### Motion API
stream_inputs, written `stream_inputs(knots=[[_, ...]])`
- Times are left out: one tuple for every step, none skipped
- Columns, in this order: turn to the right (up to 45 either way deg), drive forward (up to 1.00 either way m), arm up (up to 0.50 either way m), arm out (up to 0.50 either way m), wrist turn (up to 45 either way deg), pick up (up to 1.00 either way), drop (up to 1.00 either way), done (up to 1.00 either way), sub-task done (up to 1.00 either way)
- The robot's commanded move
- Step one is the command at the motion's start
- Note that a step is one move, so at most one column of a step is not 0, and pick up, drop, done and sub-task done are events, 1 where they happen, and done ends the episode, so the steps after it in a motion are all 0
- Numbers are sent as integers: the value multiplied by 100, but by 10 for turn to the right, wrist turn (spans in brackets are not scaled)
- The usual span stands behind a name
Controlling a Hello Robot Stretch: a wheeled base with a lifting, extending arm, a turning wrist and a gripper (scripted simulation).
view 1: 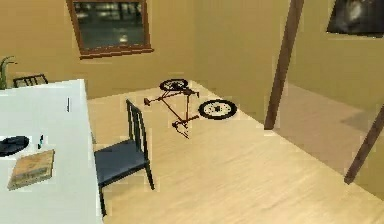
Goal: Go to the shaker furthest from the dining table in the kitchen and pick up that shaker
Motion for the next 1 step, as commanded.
stream_inputs(knots=[[150, 0, 0, 0, 0, 0, 0, 0, 0]])
